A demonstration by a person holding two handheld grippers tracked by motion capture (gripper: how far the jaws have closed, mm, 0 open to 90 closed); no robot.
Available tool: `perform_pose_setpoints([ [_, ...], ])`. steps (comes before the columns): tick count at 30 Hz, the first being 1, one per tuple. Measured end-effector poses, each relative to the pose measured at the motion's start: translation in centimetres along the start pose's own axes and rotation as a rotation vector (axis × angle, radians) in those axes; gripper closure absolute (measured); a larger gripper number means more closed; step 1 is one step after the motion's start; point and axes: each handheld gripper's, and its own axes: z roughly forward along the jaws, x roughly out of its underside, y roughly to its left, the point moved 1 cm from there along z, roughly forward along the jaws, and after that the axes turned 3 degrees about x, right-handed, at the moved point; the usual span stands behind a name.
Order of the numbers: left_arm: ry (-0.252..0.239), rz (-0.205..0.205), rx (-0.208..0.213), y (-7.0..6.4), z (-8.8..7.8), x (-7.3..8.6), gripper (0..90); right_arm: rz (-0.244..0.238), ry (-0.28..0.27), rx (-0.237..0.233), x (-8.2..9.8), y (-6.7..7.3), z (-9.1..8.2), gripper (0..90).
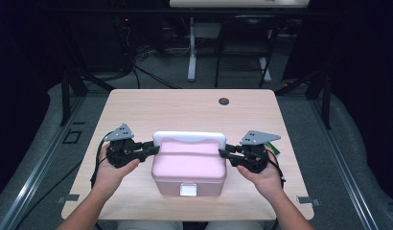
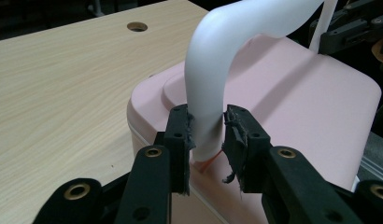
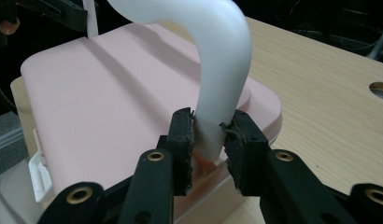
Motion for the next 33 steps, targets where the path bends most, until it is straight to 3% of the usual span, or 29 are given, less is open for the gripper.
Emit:
perform_pose_setpoints([
  [11,-0.004,0.032,-0.014,-0.4,-0.27,0.24,73.0,-0.008,-0.004,0.018,0.07,0.46,-0.22,73.2],
  [33,0.007,0.035,-0.032,-0.85,-0.57,0.34,73.1,-0.019,-0.012,0.009,0.33,0.91,-0.39,74.2],
])
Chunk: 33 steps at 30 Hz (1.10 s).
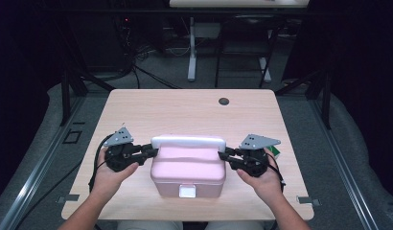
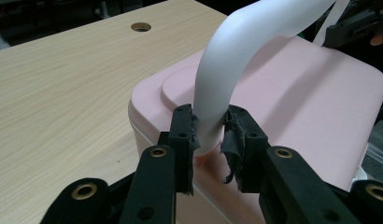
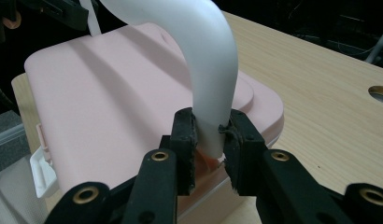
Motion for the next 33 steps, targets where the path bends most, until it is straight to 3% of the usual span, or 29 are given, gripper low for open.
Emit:
perform_pose_setpoints([
  [13,0.008,0.008,-0.009,-0.2,-0.3,0.1,73.3,-0.019,-0.001,0.003,0.0,0.4,0.0,74.4],
  [24,0.009,0.02,-0.018,0.0,-0.7,-1.3,73.3,-0.003,-0.023,0.002,-1.1,0.1,-0.2,74.3],
  [33,0.011,-0.009,-0.002,0.4,-0.9,-2.2,73.3,0.011,-0.032,0.006,-1.9,-0.2,-0.4,74.1],
])
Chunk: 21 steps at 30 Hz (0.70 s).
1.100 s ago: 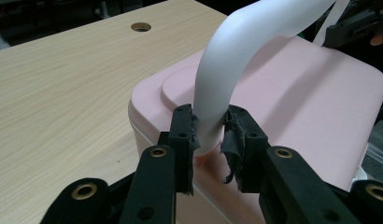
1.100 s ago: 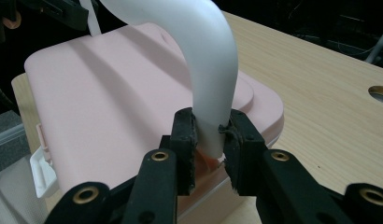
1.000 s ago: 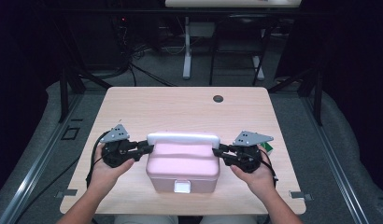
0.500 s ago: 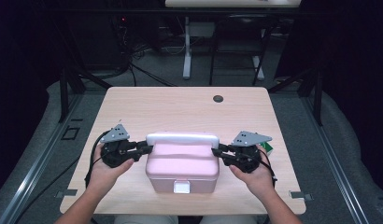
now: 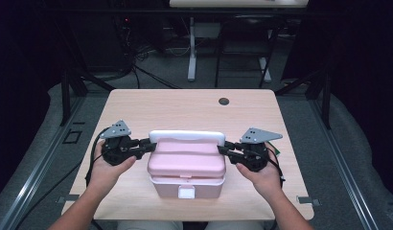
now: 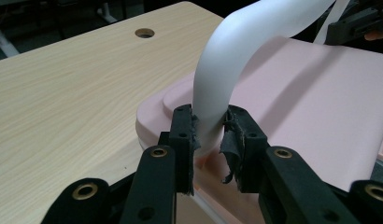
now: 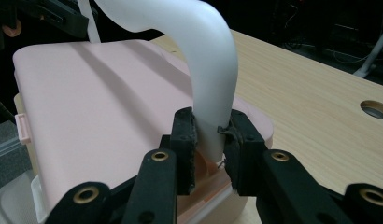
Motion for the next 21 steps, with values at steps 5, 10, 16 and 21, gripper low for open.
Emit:
perform_pose_setpoints([
  [5,-0.001,-0.016,0.007,0.3,0.0,-0.4,73.3,0.013,0.005,0.001,-0.5,-0.2,0.0,73.9],
  [10,-0.001,-0.029,0.011,0.4,0.0,-0.6,73.3,0.015,0.015,0.003,-0.8,-0.4,0.1,73.6],
  [16,-0.002,-0.039,0.015,0.6,0.0,-0.8,73.3,0.028,0.015,0.0,-1.0,-0.4,0.1,73.6],
  [21,0.002,-0.043,0.017,0.6,0.0,-0.9,73.3,0.033,0.021,-0.006,-1.1,-0.5,0.1,73.7],
])
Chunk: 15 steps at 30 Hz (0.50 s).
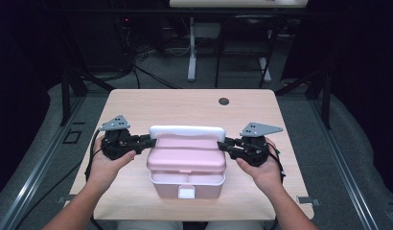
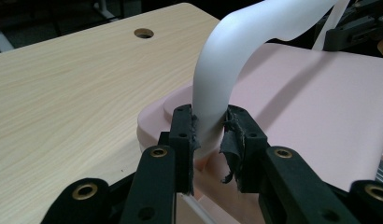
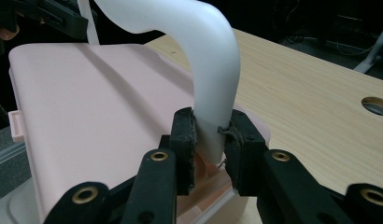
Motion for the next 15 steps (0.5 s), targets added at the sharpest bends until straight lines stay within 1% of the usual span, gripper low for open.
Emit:
perform_pose_setpoints([
  [9,0.003,-0.003,0.007,0.15,-0.01,-0.12,73.3,0.017,0.006,-0.009,-0.18,-0.15,0.02,73.9],
  [15,-0.005,-0.003,0.012,0.22,-0.1,-0.12,73.2,0.038,-0.004,-0.017,-0.14,-0.31,0.0,74.2],
])
